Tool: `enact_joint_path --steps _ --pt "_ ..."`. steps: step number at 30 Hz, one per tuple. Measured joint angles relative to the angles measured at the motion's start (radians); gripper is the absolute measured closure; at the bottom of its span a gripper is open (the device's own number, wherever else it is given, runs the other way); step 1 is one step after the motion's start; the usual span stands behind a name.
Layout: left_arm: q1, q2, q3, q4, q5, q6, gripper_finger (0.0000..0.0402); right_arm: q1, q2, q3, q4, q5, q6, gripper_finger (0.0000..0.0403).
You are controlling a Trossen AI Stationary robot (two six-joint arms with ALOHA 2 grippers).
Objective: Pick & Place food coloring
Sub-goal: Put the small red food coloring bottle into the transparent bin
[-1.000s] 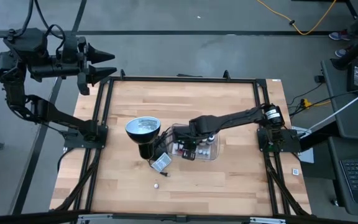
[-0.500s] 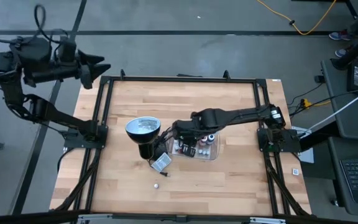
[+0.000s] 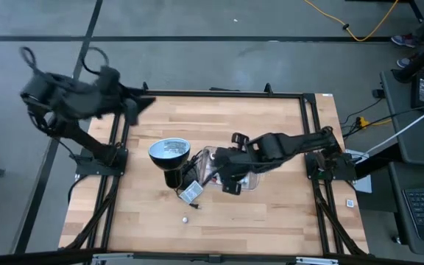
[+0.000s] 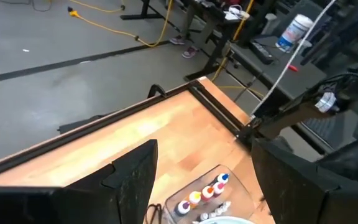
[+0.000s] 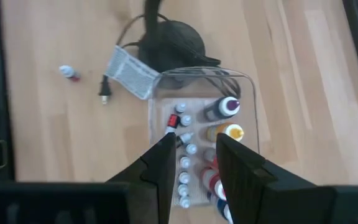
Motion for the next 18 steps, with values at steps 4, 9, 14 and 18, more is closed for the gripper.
enact_joint_path --steps 4,9,14,18 --pt "-0.079 0.067 0.000 0.022 -0.104 -0.085 0.0149 0.046 -0.018 0.020 -0.018 0.010 0.007 0.0286" --pt "-0.163 0.159 0.000 0.048 -0.170 -0.187 0.0149 0.106 -0.032 0.018 -0.049 0.025 0.026 0.0286" --pt "-0.248 0.231 0.000 0.059 -0.247 -0.343 0.0149 0.163 -0.032 0.018 -0.049 0.026 0.030 0.0286" --pt "-0.318 0.282 0.000 0.113 -0.281 -0.421 0.0155 0.201 -0.032 0.018 -0.049 0.052 0.034 0.0286"
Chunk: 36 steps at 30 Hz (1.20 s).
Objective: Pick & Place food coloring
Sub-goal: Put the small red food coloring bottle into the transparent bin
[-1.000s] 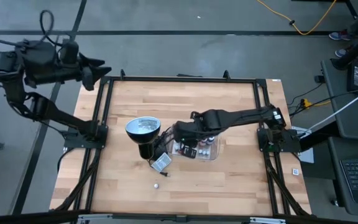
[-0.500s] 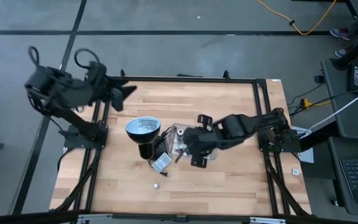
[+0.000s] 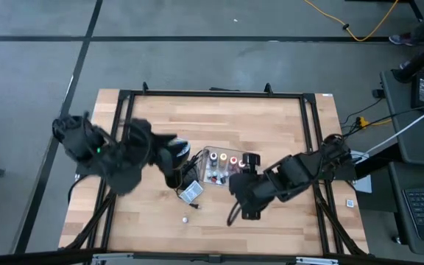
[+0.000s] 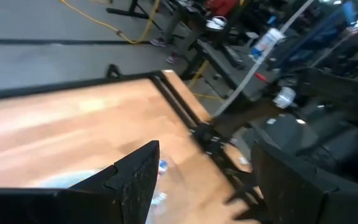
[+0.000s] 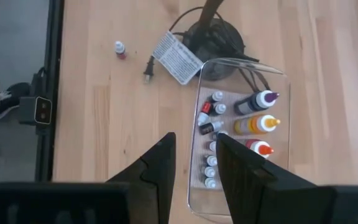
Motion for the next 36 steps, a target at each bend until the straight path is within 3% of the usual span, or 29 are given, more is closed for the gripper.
enact_joint_path --steps 11,16,27,36 --pt "-0.182 0.103 0.001 0.281 -0.079 0.015 0.0169 0.059 0.000 0.000 0.000 0.019 0.029 0.0286" --pt "-0.270 0.175 0.001 0.350 -0.055 -0.013 0.0169 0.076 0.000 -0.001 0.000 0.019 0.049 0.0286" --pt "-0.394 0.411 0.001 0.332 0.174 -0.405 0.0169 0.104 0.000 -0.001 0.001 0.019 0.075 0.0286" --pt "-0.413 0.583 0.000 0.090 0.381 -0.695 0.0169 0.107 0.000 -0.001 0.001 0.027 0.046 0.0286"
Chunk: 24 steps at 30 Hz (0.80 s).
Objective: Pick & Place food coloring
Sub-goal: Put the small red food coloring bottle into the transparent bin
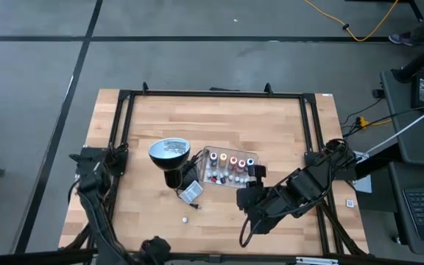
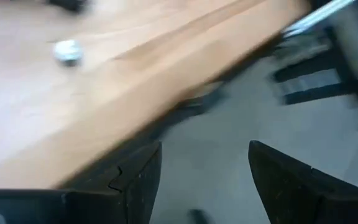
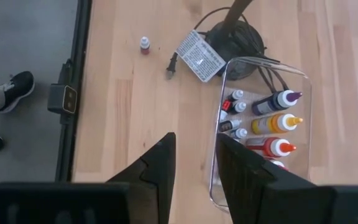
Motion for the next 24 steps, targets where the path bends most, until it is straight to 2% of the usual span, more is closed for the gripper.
enact_joint_path --steps 5,14,24 --pt "0.001 0.092 0.000 -0.153 0.072 -0.020 0.0169 0.000 0.000 0.000 0.000 0.004 -0.028 0.0286" --pt "0.006 0.260 0.000 -0.233 0.074 0.086 0.0169 0.000 0.000 0.000 0.006 0.064 -0.027 0.0286" --pt "0.020 0.387 0.000 -0.243 -0.061 0.013 0.0167 -0.001 0.000 0.000 0.046 0.091 -0.029 0.0286"
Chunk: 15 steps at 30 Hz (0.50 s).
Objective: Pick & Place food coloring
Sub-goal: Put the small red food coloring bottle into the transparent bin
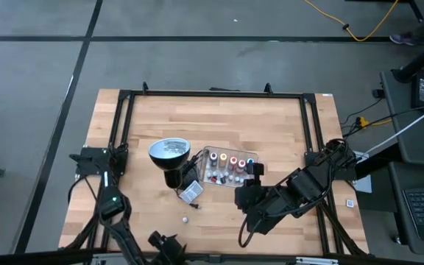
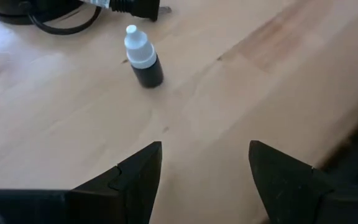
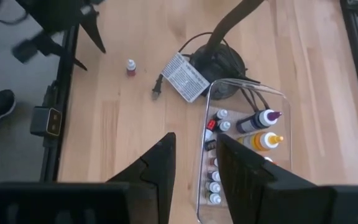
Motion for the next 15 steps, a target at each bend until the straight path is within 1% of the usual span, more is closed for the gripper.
enact_joint_path --steps 2,6,9,13,15 --pt "0.007 0.021 0.000 -0.005 -0.021 -0.030 0.0167 0.000 0.000 0.000 0.005 0.000 0.000 0.0286" --pt "0.021 0.055 0.001 -0.006 -0.025 -0.101 0.0168 0.000 0.000 0.000 0.008 0.000 0.000 0.0286" --pt "0.029 0.068 0.005 -0.006 -0.003 -0.155 0.0167 0.001 0.000 0.000 0.008 0.000 0.000 0.0286" --pt "0.036 0.076 0.006 -0.016 -0.013 -0.185 0.0167 0.000 0.000 0.000 0.012 0.000 0.001 0.0286" --pt "0.044 0.079 0.004 -0.039 -0.026 -0.230 0.0170 0.000 0.000 0.000 0.019 0.000 0.001 0.0286"
